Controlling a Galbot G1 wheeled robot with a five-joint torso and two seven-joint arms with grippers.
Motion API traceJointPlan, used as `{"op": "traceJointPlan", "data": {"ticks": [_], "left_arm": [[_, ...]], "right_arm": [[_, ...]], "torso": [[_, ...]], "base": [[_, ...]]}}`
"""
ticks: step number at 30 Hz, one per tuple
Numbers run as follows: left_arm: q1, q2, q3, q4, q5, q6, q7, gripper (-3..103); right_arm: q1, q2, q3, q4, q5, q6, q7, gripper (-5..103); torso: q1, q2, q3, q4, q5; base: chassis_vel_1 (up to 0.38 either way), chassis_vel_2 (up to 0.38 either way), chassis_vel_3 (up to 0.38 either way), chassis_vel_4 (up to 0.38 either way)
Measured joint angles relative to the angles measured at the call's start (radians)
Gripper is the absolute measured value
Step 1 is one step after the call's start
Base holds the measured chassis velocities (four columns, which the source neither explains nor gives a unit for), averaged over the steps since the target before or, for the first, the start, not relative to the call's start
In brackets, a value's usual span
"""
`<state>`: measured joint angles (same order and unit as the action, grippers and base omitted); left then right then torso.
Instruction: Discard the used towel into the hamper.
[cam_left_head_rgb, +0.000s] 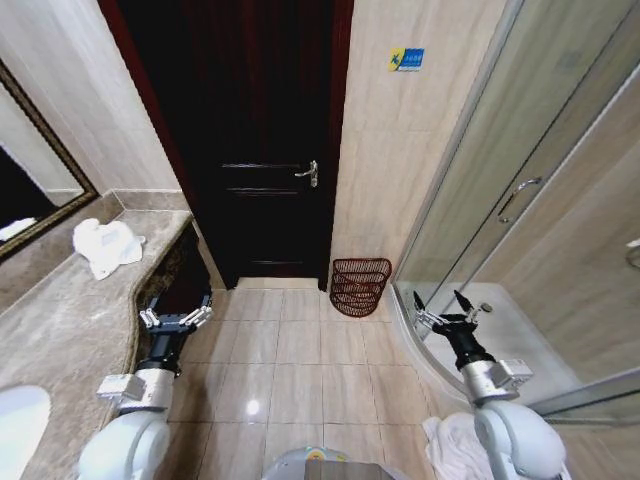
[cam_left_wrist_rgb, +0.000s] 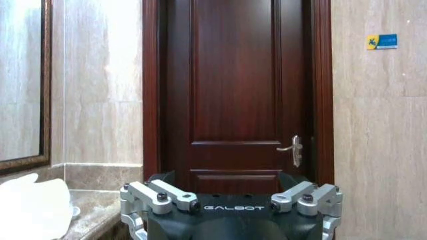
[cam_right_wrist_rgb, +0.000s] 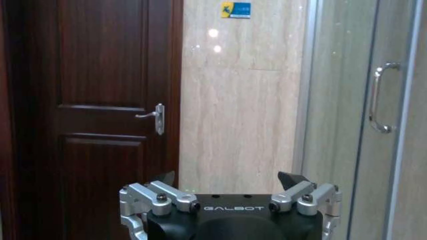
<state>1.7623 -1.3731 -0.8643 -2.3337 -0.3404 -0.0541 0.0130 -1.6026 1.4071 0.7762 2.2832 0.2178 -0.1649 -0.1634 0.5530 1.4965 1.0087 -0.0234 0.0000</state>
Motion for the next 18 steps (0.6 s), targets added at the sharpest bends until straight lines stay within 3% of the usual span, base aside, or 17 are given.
{"op": "traceJointPlan", "data": {"ticks": [18], "left_arm": [[-0.004, -0.003, 0.001, -0.003, 0.021, -0.008, 0.012, 100]], "right_arm": [[-0.001, 0.006, -0.009, -0.021, -0.032, 0.01, -0.01, 100]], "torso": [[0.0, 0.0, 0.0, -0.0001, 0.0]], "base": [[0.0, 0.0, 0.0, 0.0]]}}
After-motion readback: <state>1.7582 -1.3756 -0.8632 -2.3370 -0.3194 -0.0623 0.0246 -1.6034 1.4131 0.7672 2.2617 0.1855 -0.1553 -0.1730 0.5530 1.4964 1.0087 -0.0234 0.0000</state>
